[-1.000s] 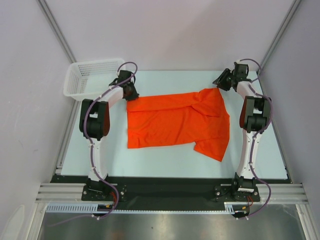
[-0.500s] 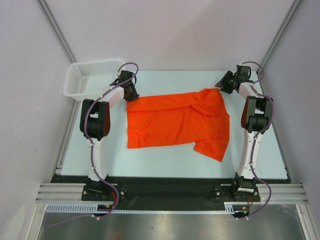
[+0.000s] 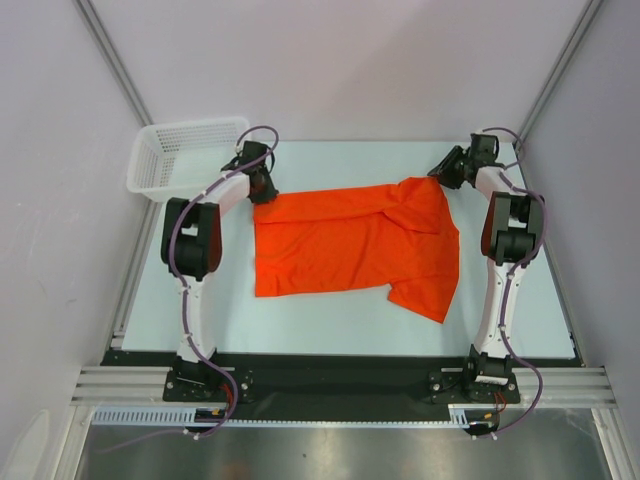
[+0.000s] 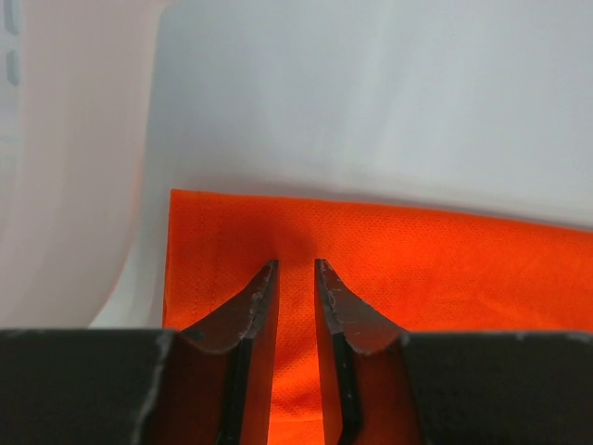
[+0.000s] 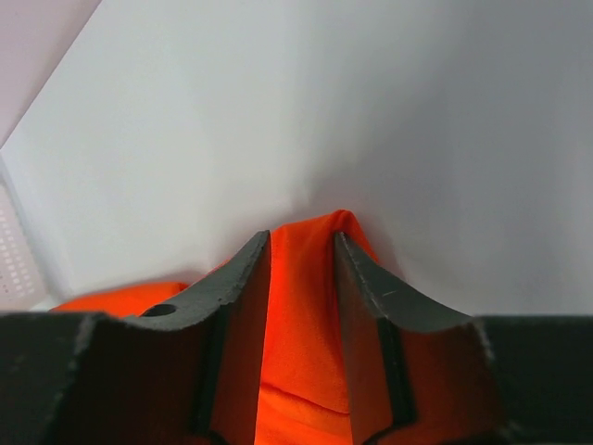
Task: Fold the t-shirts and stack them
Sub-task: Fold the tshirt
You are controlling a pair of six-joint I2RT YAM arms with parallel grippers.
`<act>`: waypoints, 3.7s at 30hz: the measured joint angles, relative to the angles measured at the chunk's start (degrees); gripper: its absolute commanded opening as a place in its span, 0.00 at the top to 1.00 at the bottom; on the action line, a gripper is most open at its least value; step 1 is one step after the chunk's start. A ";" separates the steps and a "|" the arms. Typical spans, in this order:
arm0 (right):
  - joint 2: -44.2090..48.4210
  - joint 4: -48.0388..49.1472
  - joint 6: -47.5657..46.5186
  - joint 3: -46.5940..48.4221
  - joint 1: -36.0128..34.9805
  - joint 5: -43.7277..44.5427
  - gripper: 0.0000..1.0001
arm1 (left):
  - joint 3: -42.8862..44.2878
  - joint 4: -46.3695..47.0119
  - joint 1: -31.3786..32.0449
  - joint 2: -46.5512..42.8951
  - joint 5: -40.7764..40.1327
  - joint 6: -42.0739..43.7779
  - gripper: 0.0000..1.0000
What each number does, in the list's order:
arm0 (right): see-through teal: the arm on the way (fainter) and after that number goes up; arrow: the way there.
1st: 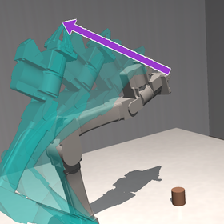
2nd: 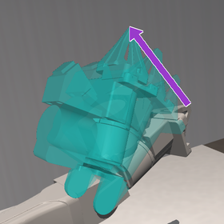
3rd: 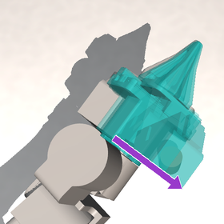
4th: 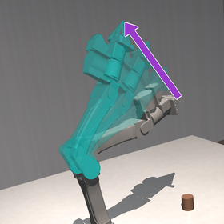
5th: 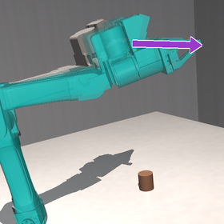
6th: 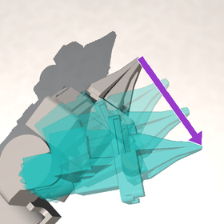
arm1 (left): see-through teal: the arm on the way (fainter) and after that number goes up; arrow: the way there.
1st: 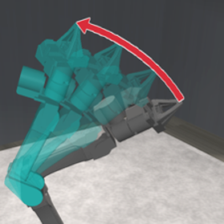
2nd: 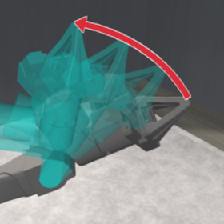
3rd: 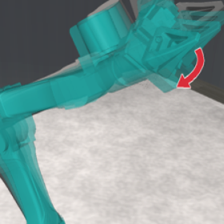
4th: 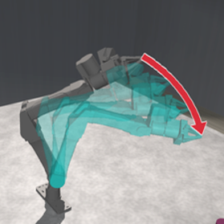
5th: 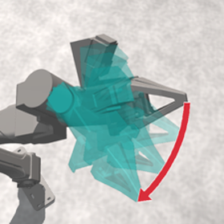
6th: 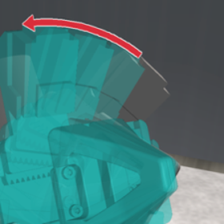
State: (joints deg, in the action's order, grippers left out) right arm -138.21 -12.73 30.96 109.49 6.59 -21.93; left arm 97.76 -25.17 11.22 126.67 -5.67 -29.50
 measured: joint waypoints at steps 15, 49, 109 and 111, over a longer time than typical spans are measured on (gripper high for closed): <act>3.45 19.17 11.89 -16.31 2.14 3.02 1.00 | 3.17 -2.89 1.31 2.78 -3.26 -0.02 0.76; 29.00 7.02 1.55 -37.44 0.04 -2.43 0.54 | -6.45 -9.66 4.68 -13.11 -1.40 8.92 0.62; 31.19 -3.45 3.67 -39.80 -1.31 0.79 1.00 | -5.57 -11.65 -0.22 -7.72 0.24 9.99 0.70; 33.14 -4.98 4.83 -39.80 -1.60 1.36 1.00 | -5.60 -11.87 -0.52 -6.93 0.13 9.94 0.69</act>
State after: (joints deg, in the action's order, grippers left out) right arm -105.08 -17.72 35.79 69.69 4.99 -20.58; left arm 92.16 -37.04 10.70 119.74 -5.54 -19.55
